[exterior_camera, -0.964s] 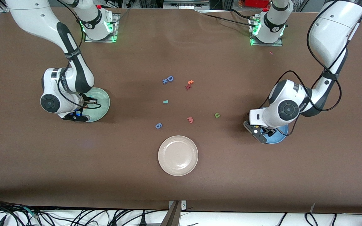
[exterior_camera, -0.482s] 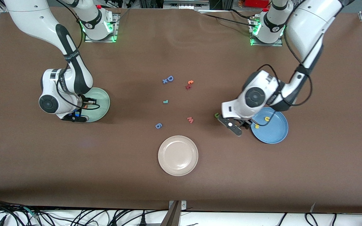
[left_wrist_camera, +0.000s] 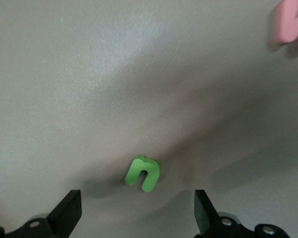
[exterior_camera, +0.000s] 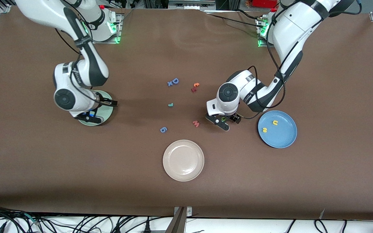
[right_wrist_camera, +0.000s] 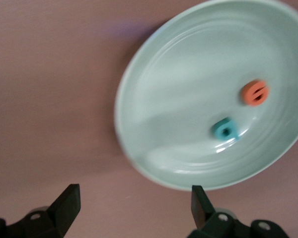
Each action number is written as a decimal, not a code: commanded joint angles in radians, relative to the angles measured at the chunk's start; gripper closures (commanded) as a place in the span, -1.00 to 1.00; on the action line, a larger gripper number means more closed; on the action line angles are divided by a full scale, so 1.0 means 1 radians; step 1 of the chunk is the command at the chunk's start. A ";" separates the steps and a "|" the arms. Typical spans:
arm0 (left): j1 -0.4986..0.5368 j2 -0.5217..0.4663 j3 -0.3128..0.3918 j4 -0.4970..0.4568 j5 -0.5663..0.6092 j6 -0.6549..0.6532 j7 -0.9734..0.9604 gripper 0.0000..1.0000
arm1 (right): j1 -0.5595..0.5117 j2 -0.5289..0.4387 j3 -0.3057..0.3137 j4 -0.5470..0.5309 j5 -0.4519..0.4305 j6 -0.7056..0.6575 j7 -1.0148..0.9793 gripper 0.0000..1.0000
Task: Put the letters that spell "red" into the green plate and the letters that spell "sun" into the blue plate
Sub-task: 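Reach the right gripper to the teal 1 while the left gripper reaches the green n, then lower the right gripper to the 1 while the left gripper carries the n, then grasp the 1 with the right gripper while the left gripper releases the n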
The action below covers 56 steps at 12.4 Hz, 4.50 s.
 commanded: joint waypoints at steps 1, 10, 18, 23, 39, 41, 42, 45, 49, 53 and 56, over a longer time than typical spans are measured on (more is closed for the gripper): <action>-0.002 0.012 0.005 0.030 0.034 0.018 -0.017 -0.90 | 0.001 -0.004 0.101 0.032 0.090 0.016 0.161 -0.97; -0.004 0.051 0.005 0.078 0.028 0.023 -0.020 -0.78 | 0.224 0.171 0.157 0.099 0.103 0.418 0.550 -0.97; -0.005 0.051 0.004 0.079 0.018 0.021 -0.024 0.61 | 0.290 0.272 0.152 0.133 -0.023 0.535 0.556 -0.75; 0.010 0.028 0.001 0.084 0.018 0.004 -0.010 0.66 | 0.290 0.277 0.151 0.131 -0.034 0.535 0.555 -0.41; 0.432 -0.109 -0.033 0.070 -0.091 -0.163 0.718 0.84 | 0.291 0.277 0.151 0.133 -0.055 0.535 0.558 0.69; 0.459 -0.077 -0.028 0.070 -0.087 -0.155 0.750 0.73 | 0.291 0.252 0.149 0.153 -0.080 0.531 0.550 0.69; 0.470 -0.057 -0.028 0.069 -0.087 -0.149 0.775 0.73 | 0.288 0.252 0.149 0.180 -0.110 0.528 0.550 0.69; 0.496 -0.040 -0.027 0.038 -0.048 -0.085 0.802 0.65 | 0.287 0.239 0.131 0.219 -0.188 0.527 0.538 0.51; 0.492 -0.038 -0.028 0.041 -0.028 -0.085 0.837 -1.00 | 0.284 0.248 0.112 0.269 -0.348 0.527 0.532 -0.21; 0.499 -0.077 -0.039 0.052 -0.031 -0.106 0.864 -1.00 | 0.291 0.291 0.112 0.260 -0.415 0.525 0.532 -0.22; 0.498 -0.191 -0.099 0.084 -0.067 -0.242 0.846 -1.00 | 0.294 0.303 0.112 0.256 -0.425 0.496 0.532 -0.22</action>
